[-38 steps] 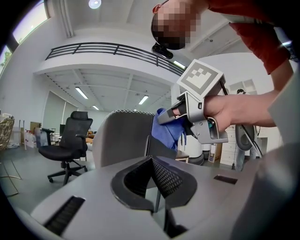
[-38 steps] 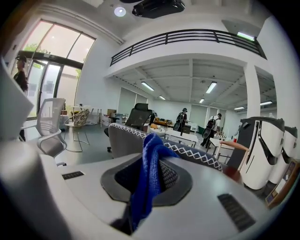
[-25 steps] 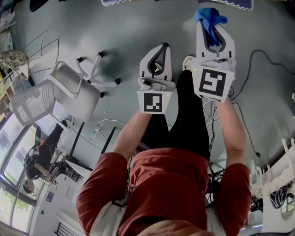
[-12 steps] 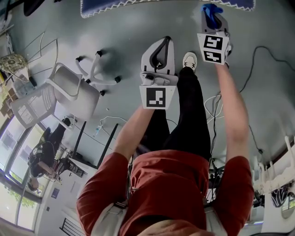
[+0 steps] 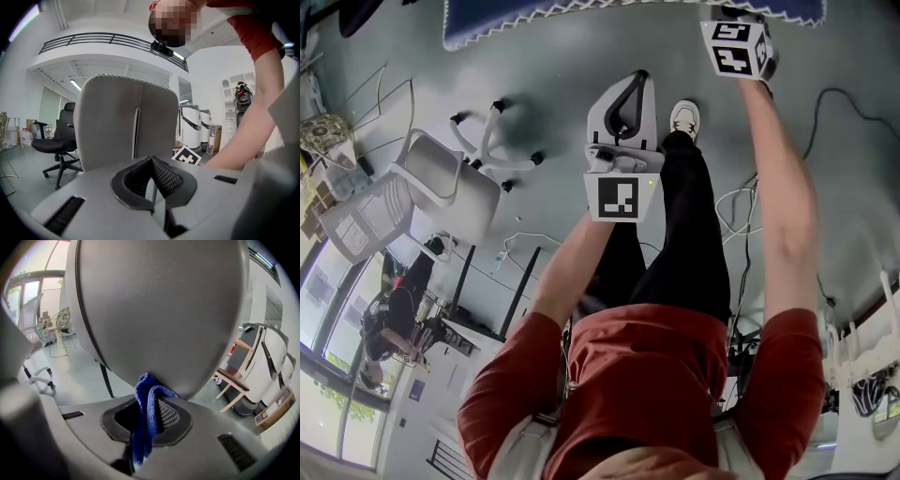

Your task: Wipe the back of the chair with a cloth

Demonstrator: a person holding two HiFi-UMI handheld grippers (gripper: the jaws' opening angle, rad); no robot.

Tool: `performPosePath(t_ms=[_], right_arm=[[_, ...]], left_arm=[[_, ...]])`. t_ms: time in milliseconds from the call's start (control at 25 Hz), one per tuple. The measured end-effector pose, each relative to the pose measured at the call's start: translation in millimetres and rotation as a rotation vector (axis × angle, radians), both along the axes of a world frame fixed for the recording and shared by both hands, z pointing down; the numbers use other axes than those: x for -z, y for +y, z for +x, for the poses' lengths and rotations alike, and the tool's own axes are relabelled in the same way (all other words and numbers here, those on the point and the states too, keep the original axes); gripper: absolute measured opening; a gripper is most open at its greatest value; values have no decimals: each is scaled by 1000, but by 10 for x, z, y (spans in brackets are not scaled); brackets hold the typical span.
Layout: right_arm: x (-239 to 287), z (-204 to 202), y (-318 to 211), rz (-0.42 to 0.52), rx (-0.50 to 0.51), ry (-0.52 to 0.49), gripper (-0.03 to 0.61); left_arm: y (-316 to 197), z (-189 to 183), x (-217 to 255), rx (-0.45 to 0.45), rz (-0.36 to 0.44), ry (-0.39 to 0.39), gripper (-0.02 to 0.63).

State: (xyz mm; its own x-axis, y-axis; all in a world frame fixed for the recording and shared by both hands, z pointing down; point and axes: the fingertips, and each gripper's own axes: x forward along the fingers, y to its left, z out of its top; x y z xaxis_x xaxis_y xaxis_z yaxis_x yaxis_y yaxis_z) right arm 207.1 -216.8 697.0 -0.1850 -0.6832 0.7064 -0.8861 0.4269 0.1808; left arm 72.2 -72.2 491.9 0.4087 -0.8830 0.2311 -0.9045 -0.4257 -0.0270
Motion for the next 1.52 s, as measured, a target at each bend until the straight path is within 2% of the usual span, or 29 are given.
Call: performPosePath(t_ms=[200, 320, 640, 800, 880, 1000, 1080, 1120, 1200, 1360, 1520], right_arm=[[88, -77, 32, 5, -34, -15, 51], [218, -76, 42, 29, -19, -14, 51], [840, -202, 192, 112, 7, -49, 51], [1305, -193, 308, 148, 23, -63, 51], [1554, -204, 364, 165, 28, -70, 51], [1968, -217, 450, 186, 33, -74, 51], [2248, -244, 517, 203, 42, -65, 51], [2375, -263, 552, 211, 48, -59, 51], [2607, -266, 610, 219, 59, -49, 51], [3056, -208, 704, 230, 88, -21, 51], [3364, -242, 818, 233, 90, -52, 51]], left_arm=[[38, -55, 21, -2, -5, 3, 13], [53, -17, 43, 7, -15, 7, 14], [127, -47, 362, -6, -10, -3, 14], [146, -6, 664, -18, 10, -6, 14], [152, -8, 837, -40, 29, -35, 14], [200, -81, 1057, -40, -2, -71, 14], [255, -201, 1195, 0, -62, -51, 14], [275, -250, 1303, 9, -68, -50, 14], [300, -281, 1532, 7, -59, -64, 14], [326, -261, 1939, 16, -45, -37, 14], [387, -338, 2291, 20, -26, -36, 14]])
